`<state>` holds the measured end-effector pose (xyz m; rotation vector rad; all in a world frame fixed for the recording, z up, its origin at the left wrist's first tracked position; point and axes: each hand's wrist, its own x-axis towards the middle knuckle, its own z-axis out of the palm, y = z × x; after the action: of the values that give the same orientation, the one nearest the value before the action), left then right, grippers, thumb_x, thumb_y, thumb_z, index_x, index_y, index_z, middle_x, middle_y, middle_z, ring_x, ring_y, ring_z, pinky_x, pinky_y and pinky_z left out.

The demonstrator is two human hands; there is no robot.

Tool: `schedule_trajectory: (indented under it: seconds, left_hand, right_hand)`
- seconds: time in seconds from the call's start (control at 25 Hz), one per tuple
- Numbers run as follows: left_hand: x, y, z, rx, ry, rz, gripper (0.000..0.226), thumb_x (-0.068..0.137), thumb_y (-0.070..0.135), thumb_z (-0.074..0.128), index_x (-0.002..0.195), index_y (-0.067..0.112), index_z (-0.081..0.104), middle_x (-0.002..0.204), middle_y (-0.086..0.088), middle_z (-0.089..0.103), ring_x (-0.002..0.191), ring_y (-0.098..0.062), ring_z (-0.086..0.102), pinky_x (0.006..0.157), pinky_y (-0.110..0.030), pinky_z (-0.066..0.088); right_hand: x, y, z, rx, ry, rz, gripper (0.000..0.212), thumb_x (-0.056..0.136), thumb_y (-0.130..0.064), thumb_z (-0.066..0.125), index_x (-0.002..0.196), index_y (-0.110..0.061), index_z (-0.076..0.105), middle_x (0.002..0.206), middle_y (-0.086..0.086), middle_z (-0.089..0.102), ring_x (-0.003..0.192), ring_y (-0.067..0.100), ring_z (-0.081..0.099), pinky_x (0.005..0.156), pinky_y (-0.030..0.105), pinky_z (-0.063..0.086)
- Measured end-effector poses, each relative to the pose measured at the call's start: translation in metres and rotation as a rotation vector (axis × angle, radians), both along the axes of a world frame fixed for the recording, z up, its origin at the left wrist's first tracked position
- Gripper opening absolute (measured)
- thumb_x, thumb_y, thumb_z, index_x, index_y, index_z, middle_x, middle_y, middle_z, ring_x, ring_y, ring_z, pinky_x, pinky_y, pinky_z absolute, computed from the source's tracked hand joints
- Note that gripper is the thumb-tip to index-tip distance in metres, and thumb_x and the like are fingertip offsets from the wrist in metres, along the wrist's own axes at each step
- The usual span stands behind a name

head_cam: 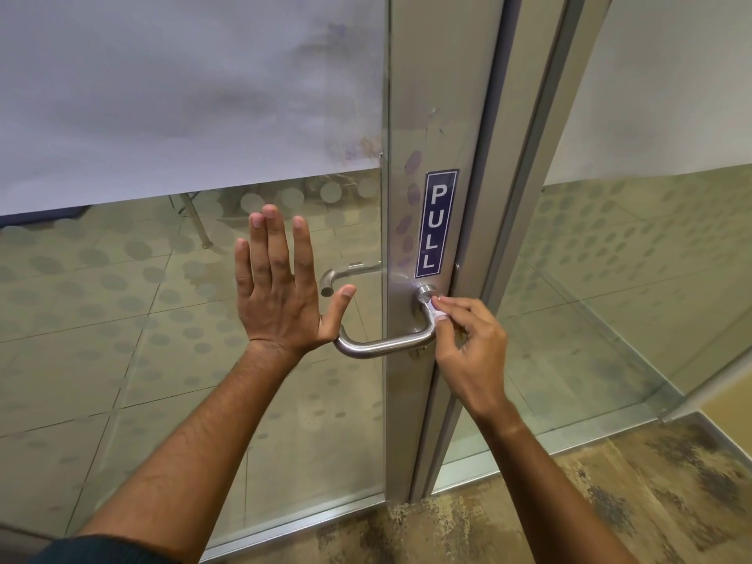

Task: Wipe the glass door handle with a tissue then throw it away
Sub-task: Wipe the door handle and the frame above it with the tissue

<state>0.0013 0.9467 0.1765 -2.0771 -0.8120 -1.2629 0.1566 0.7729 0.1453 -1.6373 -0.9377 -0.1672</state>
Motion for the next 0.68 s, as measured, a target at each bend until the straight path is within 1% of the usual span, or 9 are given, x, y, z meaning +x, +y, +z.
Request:
schedule_trajectory:
  seconds: [0.12, 0.2, 0.28, 0.36, 0.44, 0.52, 0.6, 0.64, 0.68]
  left_hand:
    - [0.0, 0.0, 0.0, 0.003, 0.004, 0.01, 0.098, 0.091, 0.07, 0.029, 0.157, 0.012, -0.015, 0.161, -0.006, -0.033, 0.152, -0.023, -0.023, 0.125, -0.041, -0.011]
    - [0.0, 0.0, 0.0, 0.003, 0.004, 0.007, 0.099, 0.091, 0.07, 0.03, 0.157, 0.012, -0.015, 0.161, -0.006, -0.032, 0.152, -0.023, -0.023, 0.125, -0.041, -0.01]
    - [0.0, 0.0, 0.0, 0.007, 0.001, 0.0, 0.099, 0.09, 0.07, 0.03, 0.157, 0.012, -0.015, 0.161, -0.006, -0.032, 0.152, -0.022, -0.022, 0.125, -0.041, -0.01]
    - [0.0, 0.0, 0.0, 0.008, 0.001, -0.003, 0.099, 0.09, 0.07, 0.031, 0.157, 0.012, -0.015, 0.161, -0.006, -0.032, 0.152, -0.022, -0.022, 0.125, -0.04, -0.01]
    - [0.0, 0.0, 0.001, 0.006, 0.001, 0.0, 0.099, 0.09, 0.07, 0.031, 0.157, 0.012, -0.015, 0.161, -0.006, -0.032, 0.152, -0.022, -0.022, 0.125, -0.04, -0.011]
    - [0.0, 0.0, 0.0, 0.002, 0.005, 0.008, 0.099, 0.09, 0.07, 0.031, 0.157, 0.011, -0.014, 0.163, -0.011, -0.028, 0.152, -0.023, -0.023, 0.124, -0.04, -0.011]
    - [0.0, 0.0, 0.0, -0.004, 0.003, 0.012, 0.099, 0.09, 0.07, 0.031, 0.157, 0.012, -0.014, 0.163, -0.018, -0.015, 0.152, -0.023, -0.023, 0.125, -0.04, -0.011]
    - [0.0, 0.0, 0.0, -0.003, 0.001, 0.011, 0.099, 0.09, 0.07, 0.031, 0.157, 0.012, -0.014, 0.163, -0.018, -0.016, 0.152, -0.023, -0.023, 0.124, -0.04, -0.011]
    - [0.0, 0.0, 0.0, 0.0, 0.001, 0.009, 0.099, 0.09, 0.071, 0.03, 0.157, 0.012, -0.014, 0.164, -0.015, -0.021, 0.152, -0.023, -0.023, 0.124, -0.04, -0.012]
  right_hand:
    - [0.002, 0.004, 0.01, -0.036, 0.032, 0.007, 0.015, 0.085, -0.011, 0.072, 0.099, -0.011, 0.078, 0.084, -0.002, 0.068, 0.077, 0.007, 0.064, 0.067, 0.003, 0.043]
    - [0.006, 0.009, 0.016, -0.067, 0.069, -0.006, 0.012, 0.08, -0.017, 0.078, 0.092, -0.017, 0.079, 0.077, -0.007, 0.067, 0.073, 0.003, 0.064, 0.064, 0.004, 0.043]
    - [0.009, 0.014, 0.019, -0.059, 0.181, -0.038, 0.01, 0.075, -0.021, 0.082, 0.083, -0.025, 0.079, 0.077, -0.011, 0.069, 0.071, -0.002, 0.065, 0.064, 0.009, 0.048]
    - [0.01, 0.017, 0.016, -0.013, 0.373, -0.049, 0.009, 0.073, -0.024, 0.084, 0.077, -0.027, 0.077, 0.071, -0.007, 0.072, 0.063, 0.001, 0.066, 0.063, 0.018, 0.053]
    - [0.008, 0.018, 0.013, 0.085, 0.614, -0.022, 0.009, 0.074, -0.019, 0.085, 0.076, -0.022, 0.076, 0.068, -0.001, 0.075, 0.062, 0.009, 0.07, 0.063, 0.023, 0.056]
    - [0.007, 0.018, 0.012, 0.189, 0.845, -0.002, 0.011, 0.075, -0.01, 0.083, 0.077, -0.017, 0.075, 0.071, 0.002, 0.076, 0.065, 0.013, 0.072, 0.061, 0.022, 0.056]
    - [0.005, 0.019, 0.011, 0.245, 1.031, -0.006, 0.01, 0.079, -0.003, 0.078, 0.08, -0.012, 0.073, 0.072, 0.007, 0.075, 0.064, 0.014, 0.072, 0.059, 0.022, 0.057]
    - [0.002, 0.02, 0.011, 0.272, 1.14, -0.008, 0.009, 0.081, 0.0, 0.074, 0.083, -0.008, 0.071, 0.075, 0.01, 0.074, 0.063, 0.017, 0.071, 0.06, 0.026, 0.059]
    - [0.0, 0.022, 0.01, 0.305, 1.261, -0.002, 0.007, 0.084, 0.003, 0.07, 0.086, -0.004, 0.069, 0.078, 0.014, 0.073, 0.063, 0.02, 0.071, 0.064, 0.031, 0.06]
